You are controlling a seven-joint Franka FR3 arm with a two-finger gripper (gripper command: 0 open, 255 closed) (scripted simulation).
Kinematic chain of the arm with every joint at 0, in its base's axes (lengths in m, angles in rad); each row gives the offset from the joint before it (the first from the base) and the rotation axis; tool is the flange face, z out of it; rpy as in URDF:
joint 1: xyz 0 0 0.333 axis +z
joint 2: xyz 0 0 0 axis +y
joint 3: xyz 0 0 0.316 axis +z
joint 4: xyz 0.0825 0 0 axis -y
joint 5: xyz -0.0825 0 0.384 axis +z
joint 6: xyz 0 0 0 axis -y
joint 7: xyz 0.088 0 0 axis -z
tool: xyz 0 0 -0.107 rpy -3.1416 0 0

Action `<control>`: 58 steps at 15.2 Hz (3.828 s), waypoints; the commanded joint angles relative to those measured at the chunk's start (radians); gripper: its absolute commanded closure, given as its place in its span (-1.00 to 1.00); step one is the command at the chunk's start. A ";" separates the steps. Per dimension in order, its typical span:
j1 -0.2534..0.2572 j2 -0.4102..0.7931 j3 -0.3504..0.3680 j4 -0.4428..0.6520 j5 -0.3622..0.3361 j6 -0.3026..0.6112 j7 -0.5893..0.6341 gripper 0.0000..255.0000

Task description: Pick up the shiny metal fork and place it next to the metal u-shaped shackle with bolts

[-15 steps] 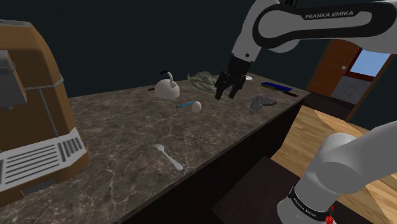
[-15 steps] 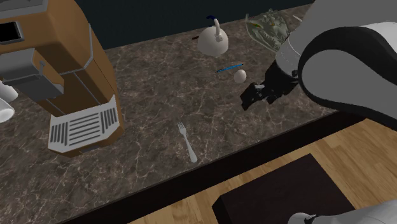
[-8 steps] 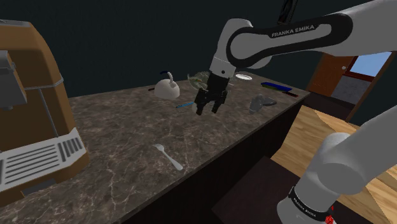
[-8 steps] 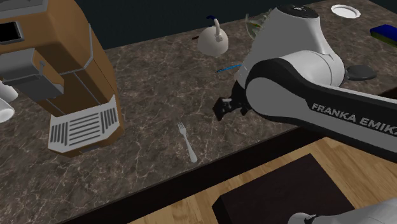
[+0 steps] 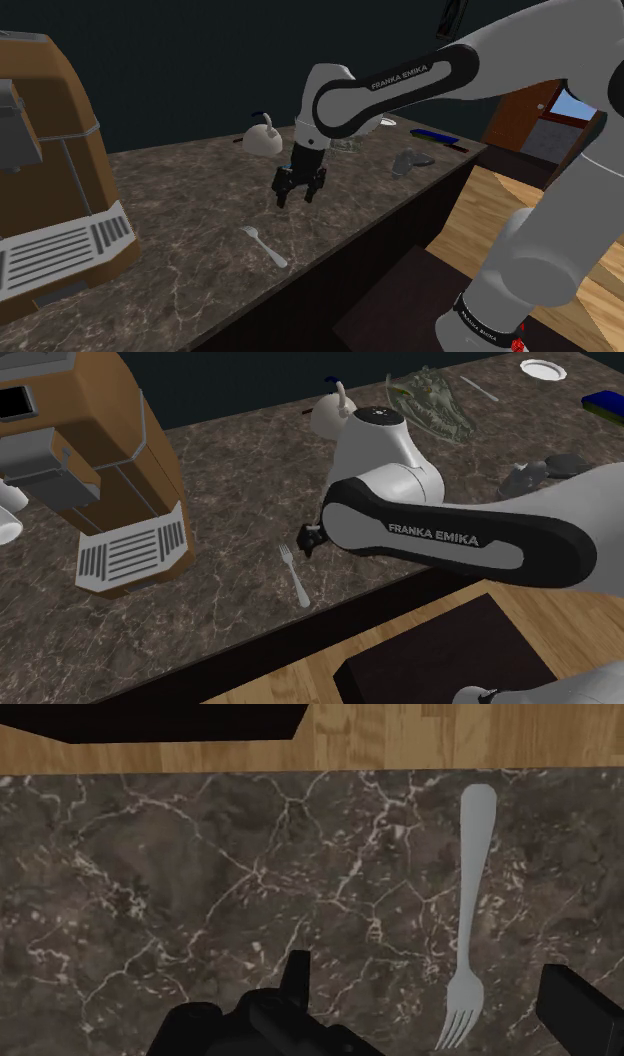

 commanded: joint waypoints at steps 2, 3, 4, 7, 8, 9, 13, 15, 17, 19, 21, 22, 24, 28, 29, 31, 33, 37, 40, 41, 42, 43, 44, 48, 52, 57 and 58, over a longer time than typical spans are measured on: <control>0.018 0.113 0.028 0.049 -0.008 0.046 0.047 -1.00; 0.024 0.149 0.035 0.067 -0.012 0.059 0.061 -1.00; 0.031 0.185 0.042 0.085 -0.016 0.071 0.076 -1.00; 0.050 0.272 0.053 0.133 -0.029 0.096 0.111 -1.00; 0.052 0.280 0.054 0.129 -0.031 0.108 0.112 -1.00; 0.054 0.288 0.055 0.125 -0.032 0.121 0.113 -1.00; 0.063 0.324 0.057 0.110 -0.037 0.172 0.117 -1.00; 0.066 0.338 0.058 0.105 -0.039 0.191 0.119 -1.00; 0.066 0.339 0.058 0.106 -0.039 0.191 0.119 -1.00; 0.066 0.339 0.058 0.106 -0.039 0.191 0.119 -1.00; 0.066 0.339 0.058 0.106 -0.039 0.191 0.119 -1.00; 0.066 0.339 0.058 0.106 -0.039 0.191 0.119 -1.00; 0.066 0.339 0.058 0.106 -0.039 0.191 0.119 1.00; 0.067 0.339 0.058 0.105 -0.039 0.192 0.119 1.00; 0.066 0.338 0.058 0.105 -0.039 0.192 0.118 1.00; 0.066 0.337 0.058 0.103 -0.038 0.192 0.118 1.00; 0.065 0.329 0.059 0.109 -0.038 0.179 0.120 1.00; 0.062 0.294 0.060 0.125 -0.034 0.130 0.125 1.00; 0.060 0.270 0.060 0.138 -0.031 0.092 0.129 1.00; 0.059 0.262 0.060 0.143 -0.030 0.079 0.130 1.00; 0.058 0.254 0.060 0.149 -0.030 0.067 0.132 1.00; 0.057 0.247 0.060 0.154 -0.029 0.054 0.133 1.00; 0.057 0.240 0.060 0.160 -0.028 0.042 0.135 1.00; 0.054 0.213 0.059 0.185 -0.026 -0.009 0.141 1.00; 0.052 0.189 0.058 0.213 -0.025 -0.060 0.148 1.00; 0.049 0.164 0.056 0.253 -0.025 -0.124 0.157 1.00; 0.048 0.160 0.055 0.262 -0.025 -0.137 0.159 1.00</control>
